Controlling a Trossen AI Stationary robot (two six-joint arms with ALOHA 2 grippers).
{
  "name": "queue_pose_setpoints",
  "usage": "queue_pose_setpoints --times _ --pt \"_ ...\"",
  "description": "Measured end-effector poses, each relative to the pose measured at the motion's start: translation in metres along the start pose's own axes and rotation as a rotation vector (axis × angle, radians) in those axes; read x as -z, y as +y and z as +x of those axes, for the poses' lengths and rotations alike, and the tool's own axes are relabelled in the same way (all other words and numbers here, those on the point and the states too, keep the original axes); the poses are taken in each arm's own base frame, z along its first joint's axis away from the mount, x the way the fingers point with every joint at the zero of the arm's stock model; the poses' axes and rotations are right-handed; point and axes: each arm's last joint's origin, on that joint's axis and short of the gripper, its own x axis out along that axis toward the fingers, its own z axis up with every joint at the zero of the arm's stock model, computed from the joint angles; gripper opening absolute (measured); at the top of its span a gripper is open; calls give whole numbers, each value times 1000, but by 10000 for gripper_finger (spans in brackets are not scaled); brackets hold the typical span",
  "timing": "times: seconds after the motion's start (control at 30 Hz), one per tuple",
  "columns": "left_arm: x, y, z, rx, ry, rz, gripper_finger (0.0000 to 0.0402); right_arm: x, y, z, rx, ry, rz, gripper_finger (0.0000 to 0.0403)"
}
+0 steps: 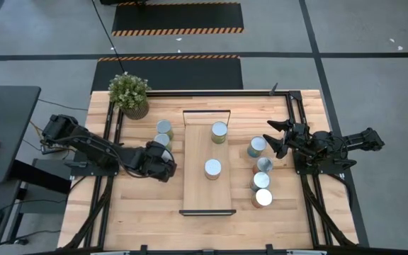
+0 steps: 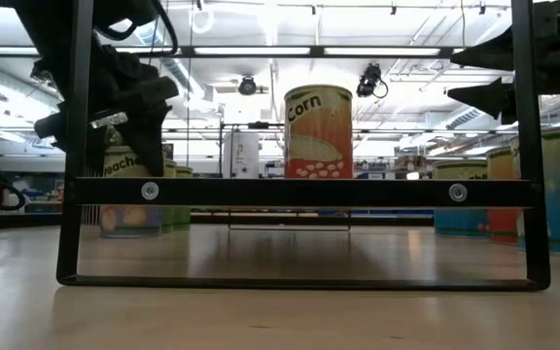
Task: Pick and place cans onto a shelf
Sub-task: Put the canned peaches on the shelf
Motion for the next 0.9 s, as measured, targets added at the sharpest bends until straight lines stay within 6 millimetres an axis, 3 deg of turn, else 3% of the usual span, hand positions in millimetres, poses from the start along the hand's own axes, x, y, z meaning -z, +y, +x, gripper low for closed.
queue_pose_setpoints --times 0.33,0.5,0.7,0.9 --pt "4 -2 -4 17 2 31 309 -1 0 0 -1 -5 4 378" --pt "-1 -15 -18 83 21 73 311 -1 0 0 -1 -5 4 378" --pt "-20 -37 -45 167 -37 154 317 -1 0 0 0 -5 4 378" --pt "-59 -49 -58 182 -135 230 318 -1 0 0 -1 -5 4 378"
